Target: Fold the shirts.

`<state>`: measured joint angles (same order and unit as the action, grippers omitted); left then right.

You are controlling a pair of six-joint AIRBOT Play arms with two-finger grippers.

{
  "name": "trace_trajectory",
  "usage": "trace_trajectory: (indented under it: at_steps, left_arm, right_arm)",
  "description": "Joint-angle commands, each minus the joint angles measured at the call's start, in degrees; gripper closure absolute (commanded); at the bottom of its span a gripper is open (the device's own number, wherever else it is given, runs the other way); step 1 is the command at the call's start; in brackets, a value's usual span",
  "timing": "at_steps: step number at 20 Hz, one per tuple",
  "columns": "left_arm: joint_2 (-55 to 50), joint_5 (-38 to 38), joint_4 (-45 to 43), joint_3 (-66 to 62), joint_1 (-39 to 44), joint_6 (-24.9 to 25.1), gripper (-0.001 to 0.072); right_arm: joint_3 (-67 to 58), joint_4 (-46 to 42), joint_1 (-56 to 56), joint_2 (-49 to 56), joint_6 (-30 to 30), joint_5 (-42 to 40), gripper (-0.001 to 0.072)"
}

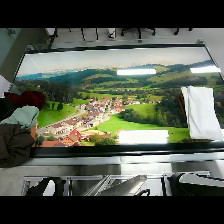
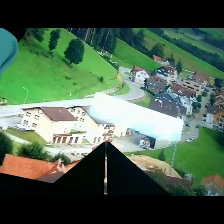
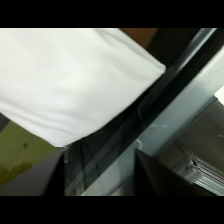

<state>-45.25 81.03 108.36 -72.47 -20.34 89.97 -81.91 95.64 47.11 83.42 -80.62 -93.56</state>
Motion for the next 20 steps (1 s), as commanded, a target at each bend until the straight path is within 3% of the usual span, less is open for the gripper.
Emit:
trace_trajectory:
  at_steps: [1, 3, 6, 10, 14, 20]
  left_arm:
    - [-2.3, 0.1, 8.1, 0.0, 0.0, 0.2, 0.0689]
    - [-4.6, 0.4, 16.2, 0.0, 0.2, 3.0, 0.0688]
    - [-6.2, -0.5, 17.3, 1.7, 6.4, 3.5, 0.0688]
    - [-0.7, -10.4, 17.3, 18.5, 21.4, 3.2, 0.0689]
    - [4.4, -19.3, 17.3, 34.7, 33.7, -0.7, 0.0689]
    - [7.5, -23.3, 17.3, 38.6, 39.1, -2.5, 0.0689]
  right_arm:
    - [-0.4, 12.4, -4.2, 0.0, -2.9, 4.3, 0.0659]
    - [-0.4, 20.2, -8.6, -0.1, -6.6, 5.2, 0.0691]
    - [2.9, 20.5, -17.8, -3.9, -10.7, 6.4, 0.0693]
    - [26.0, 20.6, -32.7, -20.3, -13.3, 18.7, 0.0693]
    - [46.4, 20.6, -47.5, -34.8, -13.2, 29.2, 0.069]
    - [47.2, 21.4, -51.9, -36.6, -12.0, 26.5, 0.0691]
